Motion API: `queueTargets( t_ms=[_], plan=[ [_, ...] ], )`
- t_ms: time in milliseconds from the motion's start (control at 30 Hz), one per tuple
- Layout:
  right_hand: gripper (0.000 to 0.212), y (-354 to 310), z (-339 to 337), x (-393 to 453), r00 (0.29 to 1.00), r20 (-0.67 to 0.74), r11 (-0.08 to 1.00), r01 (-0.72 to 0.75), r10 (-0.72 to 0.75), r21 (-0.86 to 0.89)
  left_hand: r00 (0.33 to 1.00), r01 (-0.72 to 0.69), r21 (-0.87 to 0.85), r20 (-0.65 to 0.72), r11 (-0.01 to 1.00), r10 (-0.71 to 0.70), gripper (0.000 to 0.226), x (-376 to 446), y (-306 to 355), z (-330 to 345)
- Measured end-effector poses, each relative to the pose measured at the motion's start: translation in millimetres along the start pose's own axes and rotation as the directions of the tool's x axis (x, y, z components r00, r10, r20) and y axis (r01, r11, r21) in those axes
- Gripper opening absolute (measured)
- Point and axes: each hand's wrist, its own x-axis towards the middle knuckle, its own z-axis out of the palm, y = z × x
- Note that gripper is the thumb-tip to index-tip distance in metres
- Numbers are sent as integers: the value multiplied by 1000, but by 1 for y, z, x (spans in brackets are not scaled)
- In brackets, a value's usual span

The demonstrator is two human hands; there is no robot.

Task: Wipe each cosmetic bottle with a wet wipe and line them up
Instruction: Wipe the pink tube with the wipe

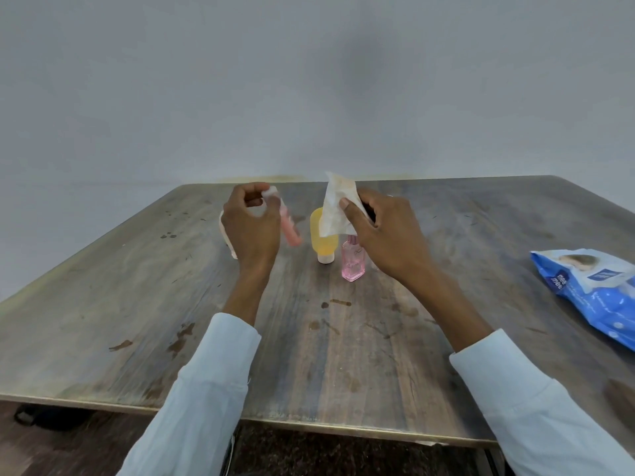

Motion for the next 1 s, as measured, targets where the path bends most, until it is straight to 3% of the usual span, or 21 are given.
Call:
queueTargets(
  t_ms=[67,133,233,333,433,533,667,800,1000],
  plan=[
    [44,-2,-5,1,998,-53,1000,18,-18,-10,987,155,-261,91,953,-135,12,4,6,-2],
    [42,-4,-9,2,995,-100,1000,25,-25,-4,962,267,-404,173,875,-213,15,7,9,-4],
    [41,-3,-10,3,995,-103,999,-9,13,37,942,326,-492,239,807,-235,17,8,13,-9],
    [42,-1,-8,4,995,-70,993,-66,73,96,900,424,-604,362,675,-242,20,6,21,-12],
    [41,0,-8,4,991,-45,978,-113,122,174,810,578,-664,538,474,-233,17,2,28,-15],
    [39,-1,-11,6,988,-45,960,-133,149,248,725,673,-640,669,370,-162,20,0,29,-13],
    [36,-2,-11,7,990,-20,945,-130,143,301,649,725,-582,756,369,-81,23,-3,30,-10],
    [44,-8,-10,5,989,-16,946,-135,146,295,597,741,-554,802,380,5,46,-5,30,-8],
    [18,-14,-15,3,988,-30,931,-133,152,340,587,743,-570,807,352,68,42,-5,30,-9]
  ],
)
